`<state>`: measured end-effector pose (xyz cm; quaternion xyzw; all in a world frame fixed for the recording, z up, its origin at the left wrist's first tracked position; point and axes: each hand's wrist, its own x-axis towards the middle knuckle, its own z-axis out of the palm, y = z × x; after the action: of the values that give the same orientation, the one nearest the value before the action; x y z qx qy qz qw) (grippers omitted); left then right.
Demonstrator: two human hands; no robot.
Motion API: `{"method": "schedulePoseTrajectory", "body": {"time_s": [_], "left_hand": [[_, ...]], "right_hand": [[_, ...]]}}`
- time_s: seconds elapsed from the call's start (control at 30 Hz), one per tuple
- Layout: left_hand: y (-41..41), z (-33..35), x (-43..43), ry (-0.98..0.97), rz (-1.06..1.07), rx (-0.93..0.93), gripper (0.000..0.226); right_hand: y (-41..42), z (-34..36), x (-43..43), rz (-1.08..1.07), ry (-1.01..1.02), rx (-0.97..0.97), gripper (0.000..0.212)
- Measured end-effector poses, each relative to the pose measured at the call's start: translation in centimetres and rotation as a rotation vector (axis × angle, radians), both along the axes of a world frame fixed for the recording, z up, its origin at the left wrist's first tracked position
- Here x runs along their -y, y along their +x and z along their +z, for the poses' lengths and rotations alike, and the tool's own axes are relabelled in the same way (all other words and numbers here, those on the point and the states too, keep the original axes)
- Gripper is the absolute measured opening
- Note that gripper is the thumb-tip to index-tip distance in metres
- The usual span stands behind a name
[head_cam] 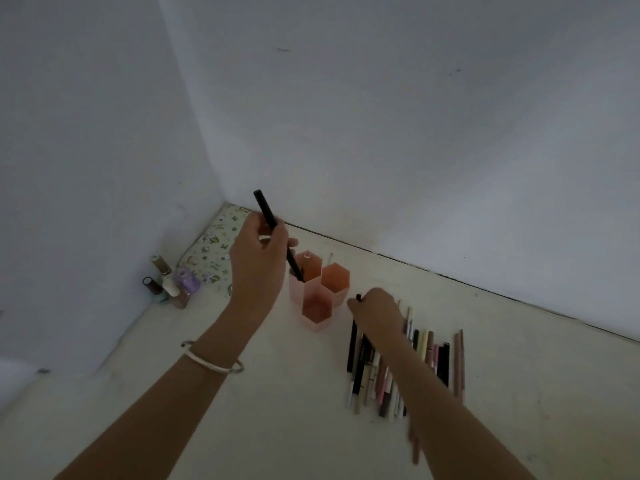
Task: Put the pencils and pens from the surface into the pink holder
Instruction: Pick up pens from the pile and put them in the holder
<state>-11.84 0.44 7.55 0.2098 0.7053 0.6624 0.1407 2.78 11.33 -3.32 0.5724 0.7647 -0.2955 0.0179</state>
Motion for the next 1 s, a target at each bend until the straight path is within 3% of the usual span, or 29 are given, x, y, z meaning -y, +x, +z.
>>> {"method": "schedulePoseTrajectory", "body": {"time_s": [0.17, 0.3, 0.43, 0.53, 0.63, 0.7, 0.83, 1.0], "left_hand": [[-2.5, -0.7, -1.3, -0.021, 0.072, -0.017, 0.008], [-1.9, -3.2, -2.9, -0.179, 0.008, -0.104, 0.011], [-1.1, -5.5, -2.9, -0.303, -0.021, -0.112, 0.007], [-0.8, -6.5, -2.4, -0.385, -0.033, -0.192, 0.01], [-1.3, -6.5, -1.8, -0.484, -0.059, -0.178, 0.041], [-2.0, -5.5, -1.2, -0.43, -0.027, -0.131, 0.05], [-3.4, -2.7, 0.2, -0.234, 0.119, -0.106, 0.045], [-1.9, -0.7, 0.7, -0.135, 0.087, -0.108, 0.034]], "right_hand": [[-0.4, 6.5, -5.0, -0.161, -0.244, -0.383, 0.029], [-0.8, 10.3, -4.9, -0.254, -0.096, -0.782, 0.012], [-1.8, 11.2, -3.4, -0.336, -0.003, -0.975, 0.014], [-2.0, 10.6, -2.6, -0.37, 0.012, -1.053, 0.013], [-2.4, 10.0, -1.8, -0.374, 0.063, -1.117, 0.011], [-3.0, 9.6, -1.2, -0.333, 0.112, -1.149, 0.007], [-4.4, 8.5, 0.3, -0.184, 0.181, -1.102, 0.01], [-5.4, 5.1, 1.9, 0.014, 0.217, -0.848, 0.006]]}}
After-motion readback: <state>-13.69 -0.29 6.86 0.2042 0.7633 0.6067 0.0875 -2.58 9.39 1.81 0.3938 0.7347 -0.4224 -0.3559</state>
